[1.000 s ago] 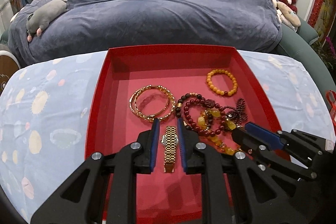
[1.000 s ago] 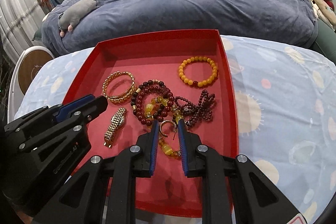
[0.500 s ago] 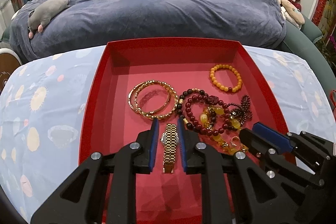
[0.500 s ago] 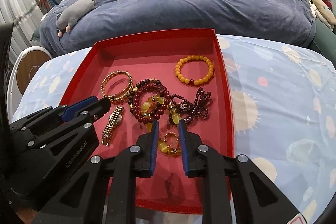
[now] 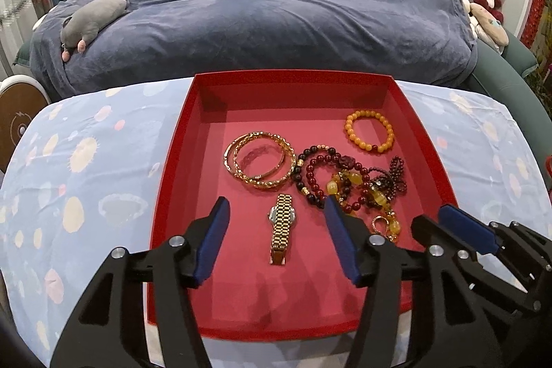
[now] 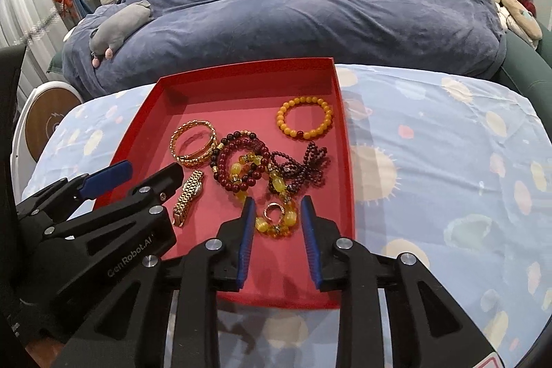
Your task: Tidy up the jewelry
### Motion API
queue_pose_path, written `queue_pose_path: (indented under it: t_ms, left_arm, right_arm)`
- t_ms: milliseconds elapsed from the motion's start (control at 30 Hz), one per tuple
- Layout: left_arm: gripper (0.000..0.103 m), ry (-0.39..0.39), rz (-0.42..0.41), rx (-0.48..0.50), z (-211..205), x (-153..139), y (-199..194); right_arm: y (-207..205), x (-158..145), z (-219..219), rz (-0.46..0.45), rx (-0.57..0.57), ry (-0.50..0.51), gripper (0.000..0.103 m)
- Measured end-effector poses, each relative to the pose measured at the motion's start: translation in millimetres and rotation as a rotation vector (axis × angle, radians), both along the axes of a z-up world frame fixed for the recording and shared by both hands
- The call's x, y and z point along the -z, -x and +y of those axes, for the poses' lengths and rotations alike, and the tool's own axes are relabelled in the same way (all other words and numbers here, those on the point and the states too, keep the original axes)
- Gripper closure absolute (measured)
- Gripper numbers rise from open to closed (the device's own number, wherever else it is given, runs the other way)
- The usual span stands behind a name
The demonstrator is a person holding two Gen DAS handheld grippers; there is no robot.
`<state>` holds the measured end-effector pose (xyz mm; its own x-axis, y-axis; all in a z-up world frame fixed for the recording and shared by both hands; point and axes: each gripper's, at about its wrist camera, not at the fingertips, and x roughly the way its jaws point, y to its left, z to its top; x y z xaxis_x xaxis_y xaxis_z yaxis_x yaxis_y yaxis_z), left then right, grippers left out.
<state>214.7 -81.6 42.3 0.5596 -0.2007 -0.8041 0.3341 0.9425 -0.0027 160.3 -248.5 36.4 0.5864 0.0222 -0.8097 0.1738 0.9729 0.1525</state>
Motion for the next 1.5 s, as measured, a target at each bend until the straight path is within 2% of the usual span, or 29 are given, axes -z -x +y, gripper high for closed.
queue_pose_path:
  t_ms: [67, 200, 300, 500, 800, 1100, 1233, 1500]
  left_arm:
    - [0.045, -0.003, -0.001, -0.004, 1.2, -1.8, 3.4]
    - [0.035, 0.035, 0.008, -0.018, 11.8, -8.0, 9.0]
    - [0.033, 0.067, 0.006, -0.037, 27.0, -12.7, 16.2]
    - [0.030, 0.064, -0.005, -0.082, 51.0, -18.3, 33.7]
    - [0.029, 0.041, -0.016, -0.114, 91.4, -24.5, 62.4]
    - [0.029, 0.030, 0.033, -0.154, 124.2, -6.0, 99.6]
    - [0.029, 0.032, 0.036, -0.155, 124.2, -4.8, 105.3]
    - [0.030, 0.046, -0.043, -0.119, 94.7, -31.6, 86.1]
  right_arm:
    - [4.2, -1.3, -1.2, 0.001, 0.006, 0.004, 0.072]
    - [14.4, -8.0, -6.3, -0.013, 0.024, 0.006, 0.056]
    - [23.7, -14.8, -8.5, -0.028, 0.035, 0.013, 0.049]
    - [41.7, -20.8, -8.2, -0.029, 0.067, 0.018, 0.039]
    - [70.4, -23.0, -1.9, -0.024, 0.071, 0.015, 0.037]
    - [81.9, -16.4, 7.9, -0.003, 0.054, 0.014, 0.037]
    - [83.8, -17.9, 10.9, -0.005, 0.053, 0.014, 0.037]
    - [76.8, -31.1, 13.8, -0.035, 0.066, 0.046, 0.037]
